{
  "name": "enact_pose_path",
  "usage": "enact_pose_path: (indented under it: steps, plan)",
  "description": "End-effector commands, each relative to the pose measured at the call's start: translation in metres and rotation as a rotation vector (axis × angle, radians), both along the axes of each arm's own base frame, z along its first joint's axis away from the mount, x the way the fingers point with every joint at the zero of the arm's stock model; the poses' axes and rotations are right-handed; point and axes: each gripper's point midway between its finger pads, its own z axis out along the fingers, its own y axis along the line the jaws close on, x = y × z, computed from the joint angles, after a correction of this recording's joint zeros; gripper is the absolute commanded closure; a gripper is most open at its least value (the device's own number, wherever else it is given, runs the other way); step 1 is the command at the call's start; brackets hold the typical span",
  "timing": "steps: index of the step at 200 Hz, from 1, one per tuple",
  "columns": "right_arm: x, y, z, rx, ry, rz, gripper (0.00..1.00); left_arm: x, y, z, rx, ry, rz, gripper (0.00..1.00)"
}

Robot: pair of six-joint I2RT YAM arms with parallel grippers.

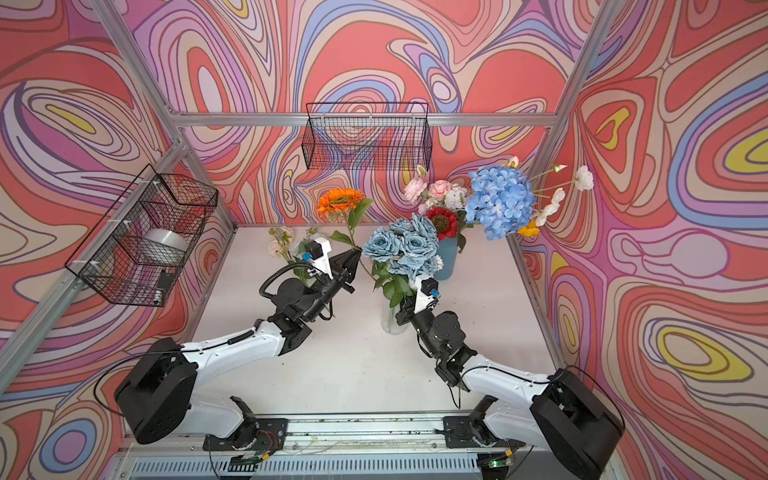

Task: Arrange the flowers into the vase
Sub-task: 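Carry the orange flower toward the glass vase held by the right gripper, then lower the orange flower stem into the vase and open the left gripper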

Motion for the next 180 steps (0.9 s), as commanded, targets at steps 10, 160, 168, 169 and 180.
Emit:
enact_pose_path:
  steps: [10, 160, 168, 169, 180]
  plan:
    - [-0.004, -0.002, 0.004, 0.032, -0.019, 0.007, 1.00, -0.006, -0.032, -0.039, 0.108, 0.028, -0.063, 1.00]
    - [-0.006, -0.007, 0.005, 0.038, -0.020, -0.005, 1.00, -0.058, 0.008, -0.086, 0.153, 0.315, -0.021, 0.43]
    - [-0.006, -0.006, 0.005, 0.037, -0.020, -0.002, 1.00, -0.061, 0.019, -0.092, 0.154, 0.339, 0.010, 0.41]
    - [-0.006, -0.006, 0.005, 0.037, -0.020, -0.002, 1.00, -0.061, 0.020, -0.091, 0.153, 0.340, 0.014, 0.41]
    - [-0.005, -0.006, 0.006, 0.037, -0.020, -0.003, 1.00, -0.065, 0.040, -0.108, 0.187, 0.378, 0.079, 0.39]
